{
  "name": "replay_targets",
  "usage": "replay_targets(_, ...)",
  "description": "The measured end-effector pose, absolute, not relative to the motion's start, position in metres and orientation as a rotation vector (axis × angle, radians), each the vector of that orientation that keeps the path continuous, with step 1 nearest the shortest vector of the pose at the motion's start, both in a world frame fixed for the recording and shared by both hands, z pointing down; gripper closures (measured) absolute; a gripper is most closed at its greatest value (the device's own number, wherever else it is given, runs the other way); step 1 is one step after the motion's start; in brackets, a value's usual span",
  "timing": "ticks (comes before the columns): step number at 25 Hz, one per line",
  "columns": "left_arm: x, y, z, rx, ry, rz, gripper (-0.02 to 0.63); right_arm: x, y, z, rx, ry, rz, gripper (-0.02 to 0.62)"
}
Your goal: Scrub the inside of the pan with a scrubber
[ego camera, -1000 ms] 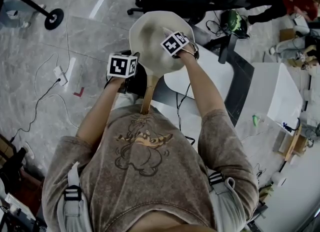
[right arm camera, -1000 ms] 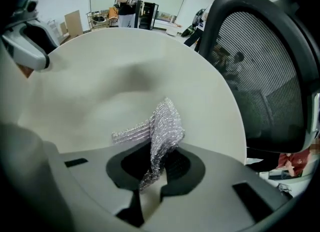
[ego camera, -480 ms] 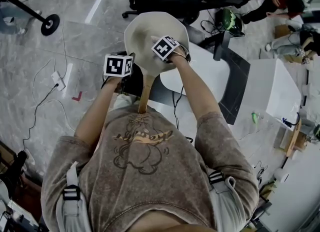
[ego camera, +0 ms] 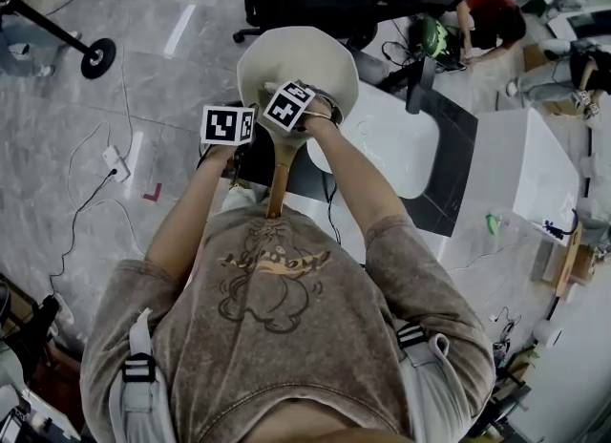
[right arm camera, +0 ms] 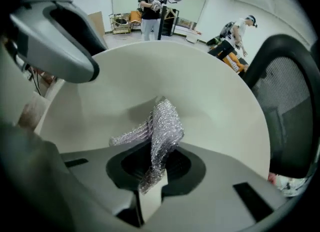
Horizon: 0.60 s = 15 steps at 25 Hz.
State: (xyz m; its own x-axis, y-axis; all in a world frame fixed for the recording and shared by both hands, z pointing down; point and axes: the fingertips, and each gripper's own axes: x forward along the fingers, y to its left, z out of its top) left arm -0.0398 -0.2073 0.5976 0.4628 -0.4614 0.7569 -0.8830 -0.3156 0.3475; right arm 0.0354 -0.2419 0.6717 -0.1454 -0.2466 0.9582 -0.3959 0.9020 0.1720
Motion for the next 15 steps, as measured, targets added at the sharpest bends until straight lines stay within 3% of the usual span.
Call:
replay_targets(5,-0.040,-0.208,0.598,1.944,-1.112,0.694,0.466,0.024,-0.240,0.673,0.497,-1.747,0.069,0.534)
replay_targets(15,-0.041,-0.210,0.597,1.944,-1.098,0.705,0.466,0.037,-0.242,0.666,0.554,-1.780,0.279,0.531)
